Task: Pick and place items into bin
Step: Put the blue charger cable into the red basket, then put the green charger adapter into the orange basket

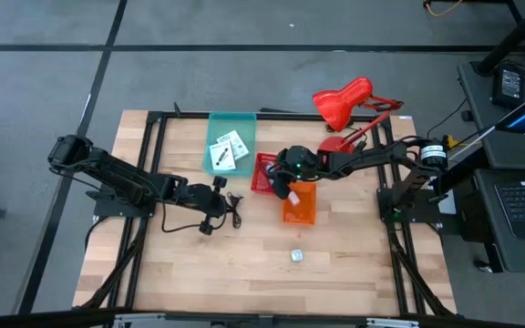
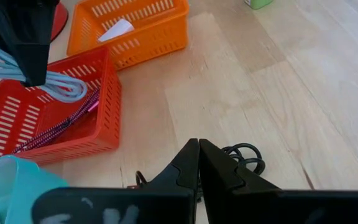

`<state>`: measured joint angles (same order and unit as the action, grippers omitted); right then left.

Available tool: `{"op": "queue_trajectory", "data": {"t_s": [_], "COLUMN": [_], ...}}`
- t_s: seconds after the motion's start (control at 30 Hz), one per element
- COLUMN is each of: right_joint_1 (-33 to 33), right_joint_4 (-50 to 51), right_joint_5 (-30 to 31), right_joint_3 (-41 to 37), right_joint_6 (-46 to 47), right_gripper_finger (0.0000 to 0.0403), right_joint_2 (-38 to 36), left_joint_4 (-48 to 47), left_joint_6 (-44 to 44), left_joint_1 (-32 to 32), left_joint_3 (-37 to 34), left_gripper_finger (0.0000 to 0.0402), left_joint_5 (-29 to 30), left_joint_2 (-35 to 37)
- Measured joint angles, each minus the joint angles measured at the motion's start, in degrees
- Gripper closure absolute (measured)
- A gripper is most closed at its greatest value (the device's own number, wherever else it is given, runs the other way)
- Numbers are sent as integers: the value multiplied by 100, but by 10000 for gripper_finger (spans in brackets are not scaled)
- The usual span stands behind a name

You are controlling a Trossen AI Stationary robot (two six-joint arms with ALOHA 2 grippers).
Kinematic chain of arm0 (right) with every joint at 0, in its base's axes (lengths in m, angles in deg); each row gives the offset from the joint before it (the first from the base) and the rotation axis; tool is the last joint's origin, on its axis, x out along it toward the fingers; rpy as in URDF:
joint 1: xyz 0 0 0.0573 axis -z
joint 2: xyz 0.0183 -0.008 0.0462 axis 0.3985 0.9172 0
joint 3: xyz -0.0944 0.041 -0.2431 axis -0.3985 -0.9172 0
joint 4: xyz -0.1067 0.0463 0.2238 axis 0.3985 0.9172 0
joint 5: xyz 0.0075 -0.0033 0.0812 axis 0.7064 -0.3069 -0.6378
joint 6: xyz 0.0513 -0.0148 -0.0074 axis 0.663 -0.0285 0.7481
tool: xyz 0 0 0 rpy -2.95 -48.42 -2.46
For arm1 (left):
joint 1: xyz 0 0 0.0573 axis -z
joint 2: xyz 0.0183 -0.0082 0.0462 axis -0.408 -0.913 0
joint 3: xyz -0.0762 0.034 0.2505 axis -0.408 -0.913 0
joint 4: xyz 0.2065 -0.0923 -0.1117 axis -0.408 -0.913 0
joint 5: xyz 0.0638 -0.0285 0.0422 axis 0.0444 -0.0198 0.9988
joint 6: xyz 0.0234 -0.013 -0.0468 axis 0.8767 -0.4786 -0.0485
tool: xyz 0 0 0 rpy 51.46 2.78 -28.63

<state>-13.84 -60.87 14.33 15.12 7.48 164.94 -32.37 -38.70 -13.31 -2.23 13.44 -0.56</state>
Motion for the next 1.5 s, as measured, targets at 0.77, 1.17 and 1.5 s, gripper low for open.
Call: {"op": "queue_trajectory", "data": {"t_s": [0.77, 1.17, 1.5], "right_joint_1": [-1, -871, -1964], "right_joint_4": [11, 22, 27], "right_joint_5": [76, 68, 74], "right_joint_3": [-2, -2, -2], "right_joint_6": [-446, -1430, -1651], "right_gripper_finger": [282, 281, 281], "right_joint_2": [-83, -479, -479], "left_joint_4": [1, -52, -56], "left_joint_6": [-28, -134, -486], "left_joint_1": [0, 0, 0], "left_joint_3": [2, 2, 2], "left_gripper_finger": [399, 396, 396], "left_joint_5": [1, 0, -1], "left_joint_2": [0, 0, 0]}}
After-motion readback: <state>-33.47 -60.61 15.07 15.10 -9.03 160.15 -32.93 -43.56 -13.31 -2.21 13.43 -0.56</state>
